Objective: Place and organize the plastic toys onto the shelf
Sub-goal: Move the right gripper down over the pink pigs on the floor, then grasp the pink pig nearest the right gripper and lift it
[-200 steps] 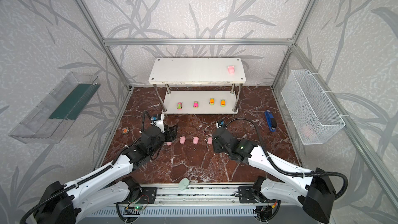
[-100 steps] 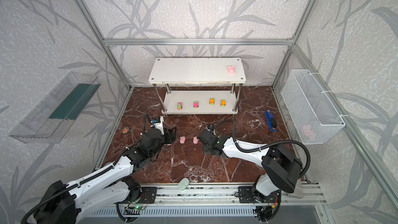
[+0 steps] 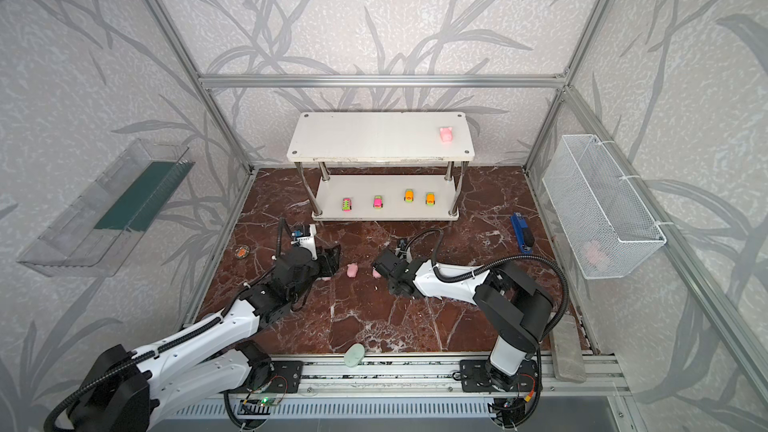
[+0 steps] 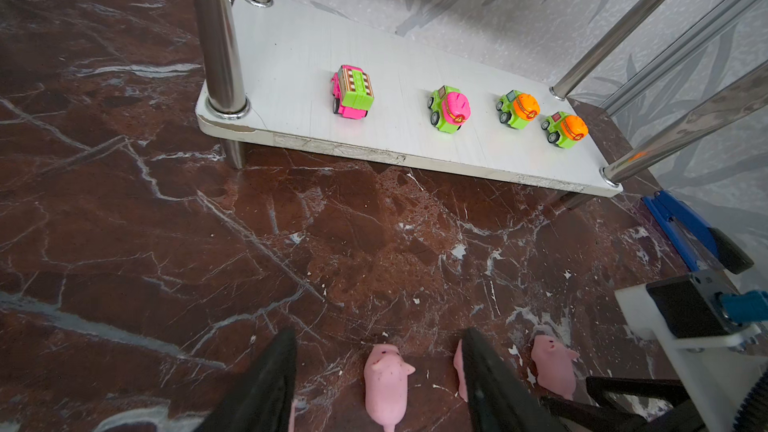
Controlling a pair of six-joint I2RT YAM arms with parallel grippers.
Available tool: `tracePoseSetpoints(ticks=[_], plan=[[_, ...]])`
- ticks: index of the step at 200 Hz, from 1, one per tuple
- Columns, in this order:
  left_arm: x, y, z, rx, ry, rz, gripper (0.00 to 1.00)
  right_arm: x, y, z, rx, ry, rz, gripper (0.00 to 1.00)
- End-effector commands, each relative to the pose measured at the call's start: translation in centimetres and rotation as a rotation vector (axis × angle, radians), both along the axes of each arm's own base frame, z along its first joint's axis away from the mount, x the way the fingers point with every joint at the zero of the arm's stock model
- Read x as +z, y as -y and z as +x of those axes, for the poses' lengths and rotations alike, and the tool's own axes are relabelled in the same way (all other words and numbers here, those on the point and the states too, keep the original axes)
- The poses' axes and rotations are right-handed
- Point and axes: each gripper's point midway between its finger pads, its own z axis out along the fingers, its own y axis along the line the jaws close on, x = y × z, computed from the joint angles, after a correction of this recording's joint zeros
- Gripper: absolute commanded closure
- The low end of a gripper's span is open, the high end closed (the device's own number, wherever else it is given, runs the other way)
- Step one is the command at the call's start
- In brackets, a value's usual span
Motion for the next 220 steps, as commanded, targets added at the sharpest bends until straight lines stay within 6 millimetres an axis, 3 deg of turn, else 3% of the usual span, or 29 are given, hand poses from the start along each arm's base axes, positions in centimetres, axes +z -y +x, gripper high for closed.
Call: tracePoseSetpoints(ticks=[1, 80, 142, 220], plan=[[-0.1, 0.1, 0.2, 0.007, -0.003, -0.022, 0.38, 0.8, -0.3, 0.8, -0.022, 0.041, -0.006, 0.40], [-0.4, 0.1, 0.2, 0.003, -0.010, -0.019, 0.39, -1.9, -0.1, 1.6, -0.071, -0.015, 0.024, 0.46], [-0.8, 0.1, 0.4, 0.005, -0.019, -0.021, 0.39, -1.8, -0.1, 2.3, -0.089, -0.001, 0.033, 0.48], [-1.1, 0.1, 0.3, 0.004, -0.024, -0.027, 0.39, -2.0, 1.0, 2.1, -0.103, -0.003, 0.002, 0.73]])
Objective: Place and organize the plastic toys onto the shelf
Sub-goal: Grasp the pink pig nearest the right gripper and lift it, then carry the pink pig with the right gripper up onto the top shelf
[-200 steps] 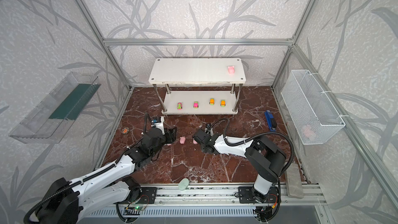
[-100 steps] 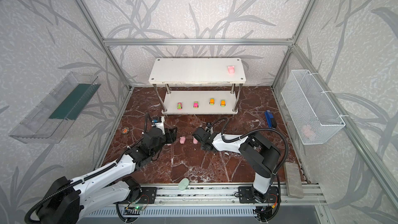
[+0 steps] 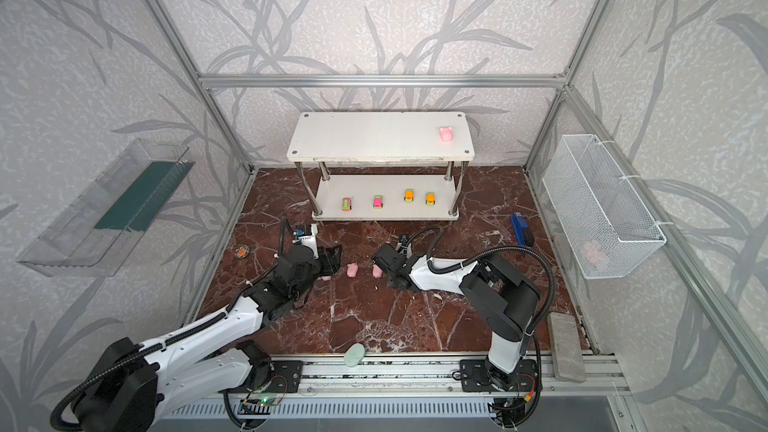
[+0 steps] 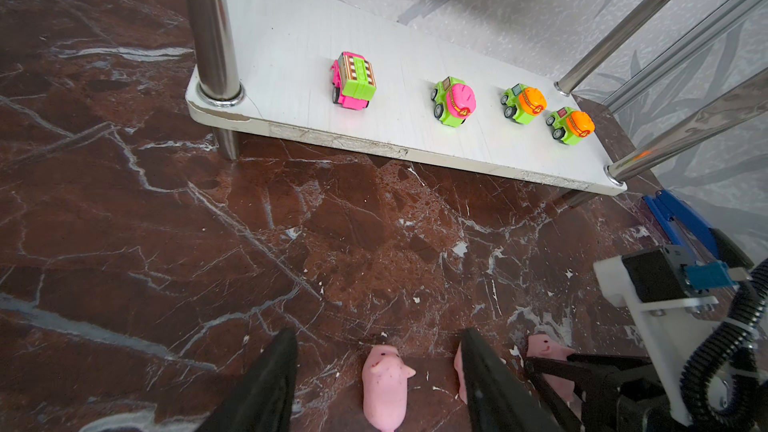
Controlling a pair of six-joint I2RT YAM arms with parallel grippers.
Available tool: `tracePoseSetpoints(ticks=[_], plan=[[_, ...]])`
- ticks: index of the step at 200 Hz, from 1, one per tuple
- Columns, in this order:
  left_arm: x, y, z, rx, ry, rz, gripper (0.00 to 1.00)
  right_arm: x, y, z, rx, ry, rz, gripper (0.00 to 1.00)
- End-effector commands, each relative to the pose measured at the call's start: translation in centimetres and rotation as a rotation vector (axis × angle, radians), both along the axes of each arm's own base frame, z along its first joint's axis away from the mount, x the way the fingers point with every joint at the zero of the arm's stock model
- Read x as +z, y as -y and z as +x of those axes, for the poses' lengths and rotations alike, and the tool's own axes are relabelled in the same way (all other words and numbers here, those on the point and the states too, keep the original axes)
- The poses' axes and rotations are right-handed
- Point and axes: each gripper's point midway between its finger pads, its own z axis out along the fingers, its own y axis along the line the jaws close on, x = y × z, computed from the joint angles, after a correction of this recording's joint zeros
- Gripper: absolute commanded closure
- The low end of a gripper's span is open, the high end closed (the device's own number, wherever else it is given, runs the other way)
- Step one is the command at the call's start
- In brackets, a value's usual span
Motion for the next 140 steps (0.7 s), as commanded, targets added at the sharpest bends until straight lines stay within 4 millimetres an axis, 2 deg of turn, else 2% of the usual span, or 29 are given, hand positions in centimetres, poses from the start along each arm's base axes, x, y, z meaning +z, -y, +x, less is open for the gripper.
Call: tracePoseSetpoints(ticks=[1, 39, 79, 95, 115, 140], plan=[[-0.4, -0.2, 0.0, 0.009, -0.006, -0.009, 0.39, -0.5, 1.1, -0.4, -0.010, -0.020, -0.040, 0.73], [-0.6, -0.2, -0.1, 0.009, -0.008, -0.012, 0.39, 0.8, 2.6, -1.0, 0.006, 0.005, -0.088, 0.77], [-0.5, -0.3, -0.1, 0.009, -0.005, -0.014, 0.39, 6.9, 4.1, -1.6, 0.053, 0.095, -0.081, 0.76], [-0.3, -0.3, -0.1, 0.009, -0.002, -0.014, 0.39, 10.7, 4.5, -1.7, 0.096, 0.146, -0.079, 0.76], [-0.2, -0.4, -0.1, 0.011, 0.000, -0.015, 0.39, 16.5, 4.5, -1.4, 0.168, 0.251, -0.052, 0.75], [-0.1, -0.4, -0.1, 0.008, 0.001, -0.015, 0.39, 24.8, 4.5, -0.4, 0.209, 0.405, -0.039, 0.74]])
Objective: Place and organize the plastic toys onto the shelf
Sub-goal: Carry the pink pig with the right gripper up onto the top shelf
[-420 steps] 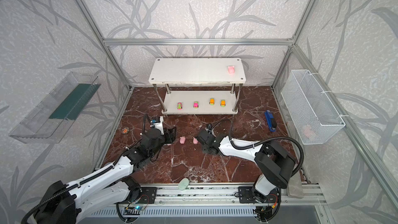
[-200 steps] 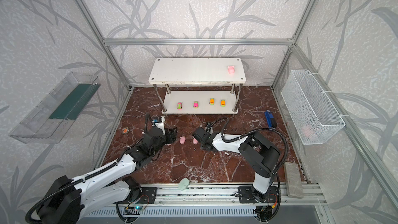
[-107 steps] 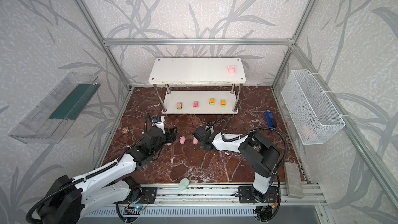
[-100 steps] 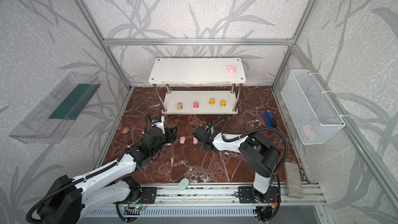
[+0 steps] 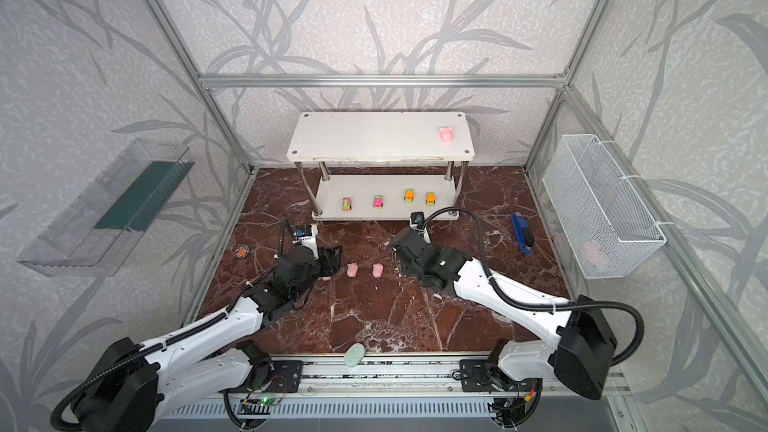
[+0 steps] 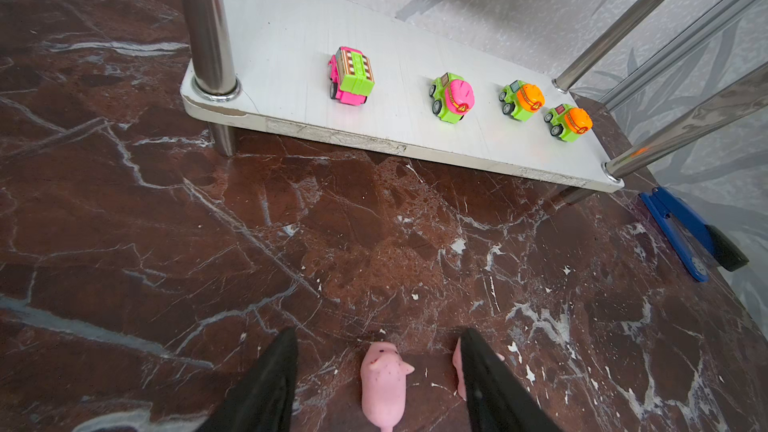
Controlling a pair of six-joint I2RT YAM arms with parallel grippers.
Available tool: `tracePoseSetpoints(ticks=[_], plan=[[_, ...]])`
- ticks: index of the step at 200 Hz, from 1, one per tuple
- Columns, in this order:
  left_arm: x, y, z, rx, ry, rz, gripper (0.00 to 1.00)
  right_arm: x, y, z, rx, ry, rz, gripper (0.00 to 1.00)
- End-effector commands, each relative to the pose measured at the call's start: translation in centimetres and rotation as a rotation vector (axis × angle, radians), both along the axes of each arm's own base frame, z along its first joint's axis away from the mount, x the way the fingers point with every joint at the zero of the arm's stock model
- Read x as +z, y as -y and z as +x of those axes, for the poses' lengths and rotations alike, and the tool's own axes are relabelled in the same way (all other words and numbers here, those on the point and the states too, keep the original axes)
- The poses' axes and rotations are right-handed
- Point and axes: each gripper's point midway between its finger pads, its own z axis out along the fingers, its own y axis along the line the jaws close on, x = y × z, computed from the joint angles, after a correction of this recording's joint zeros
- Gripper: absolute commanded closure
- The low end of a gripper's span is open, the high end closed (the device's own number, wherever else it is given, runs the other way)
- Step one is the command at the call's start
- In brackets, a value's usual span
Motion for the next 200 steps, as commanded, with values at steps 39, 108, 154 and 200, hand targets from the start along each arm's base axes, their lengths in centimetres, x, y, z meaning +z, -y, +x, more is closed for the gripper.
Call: tracePoseSetpoints(ticks=[39, 108, 154, 200], plan=[[-0.1, -0.3, 0.0, 0.011, -0.001, -0.015, 0.39, 16.7, 0.7, 4.8, 0.072, 0.283, -0.023, 0.72], [-0.5, -0.4, 0.2, 0.021, -0.013, -0.015, 0.39, 21.9, 0.4, 15.5, 0.029, 0.267, 0.020, 0.73], [-0.4, -0.4, 0.4, 0.023, -0.012, -0.023, 0.39, 21.4, 1.2, 19.9, -0.016, 0.218, 0.039, 0.73], [-0.4, -0.4, 0.5, 0.019, -0.013, -0.020, 0.39, 20.2, 1.5, 21.4, -0.031, 0.199, 0.048, 0.72]])
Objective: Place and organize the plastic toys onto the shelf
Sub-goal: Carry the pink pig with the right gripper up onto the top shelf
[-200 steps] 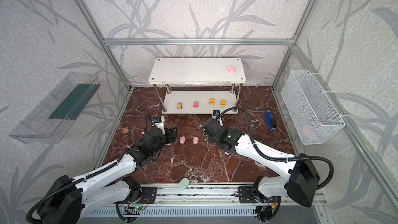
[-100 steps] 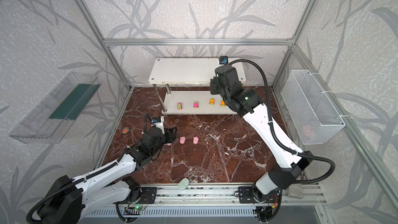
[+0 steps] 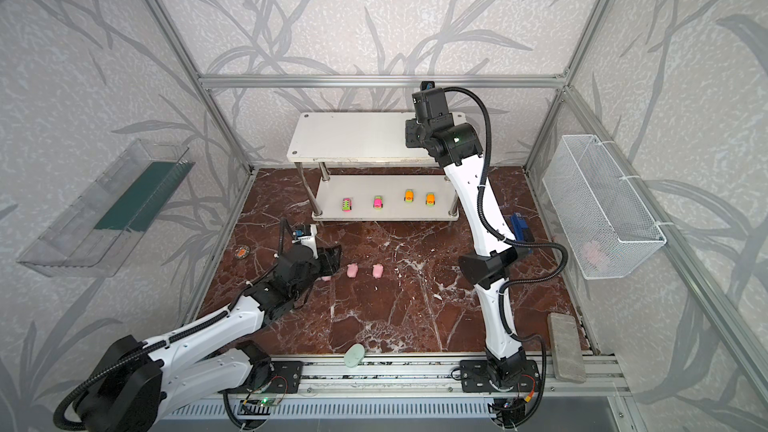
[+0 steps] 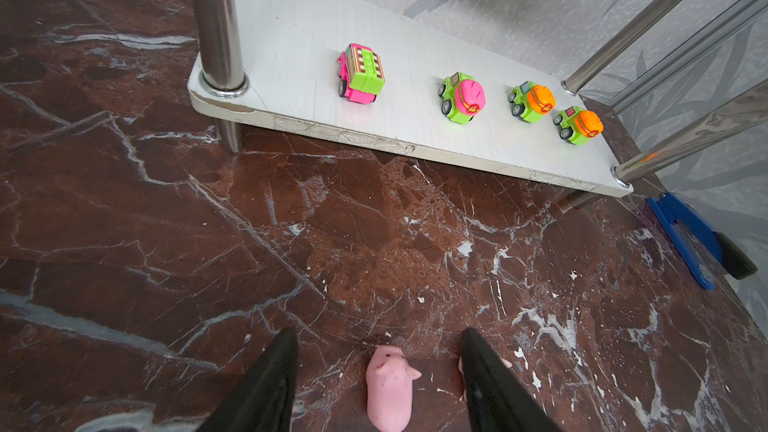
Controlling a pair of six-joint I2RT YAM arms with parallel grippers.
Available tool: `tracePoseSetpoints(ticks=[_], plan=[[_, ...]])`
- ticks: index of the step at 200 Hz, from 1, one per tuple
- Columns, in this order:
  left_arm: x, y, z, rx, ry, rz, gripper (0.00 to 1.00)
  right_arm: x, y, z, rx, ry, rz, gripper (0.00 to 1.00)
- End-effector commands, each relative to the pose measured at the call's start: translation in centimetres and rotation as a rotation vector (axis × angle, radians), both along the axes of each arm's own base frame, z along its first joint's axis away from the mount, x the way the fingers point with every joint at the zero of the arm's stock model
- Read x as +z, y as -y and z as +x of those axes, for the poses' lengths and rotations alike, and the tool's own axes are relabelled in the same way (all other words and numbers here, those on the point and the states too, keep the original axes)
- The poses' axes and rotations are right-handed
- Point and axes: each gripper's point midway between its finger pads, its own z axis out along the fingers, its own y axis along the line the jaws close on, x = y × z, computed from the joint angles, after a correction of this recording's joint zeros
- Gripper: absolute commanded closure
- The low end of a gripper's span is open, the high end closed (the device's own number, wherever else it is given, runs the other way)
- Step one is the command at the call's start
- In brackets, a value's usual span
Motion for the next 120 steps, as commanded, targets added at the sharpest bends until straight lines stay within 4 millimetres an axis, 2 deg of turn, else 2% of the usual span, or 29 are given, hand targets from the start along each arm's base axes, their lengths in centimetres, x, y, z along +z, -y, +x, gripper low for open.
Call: tracePoseSetpoints(ticks=[1, 75, 120], plan=[[0.0, -0.1, 0.2, 0.005, 0.001, -0.014, 0.39, -0.4, 0.1, -1.0, 0.019, -0.041, 0.001, 0.72], [-0.6, 0.1, 0.3, 0.000, -0.016, -0.025, 0.39, -2.6, 0.2, -0.2, 0.003, -0.083, -0.031, 0.71], [-0.8, 0.0, 0.3, 0.002, -0.020, -0.023, 0.39, -2.8, 0.3, 0.1, -0.004, -0.080, -0.032, 0.70]])
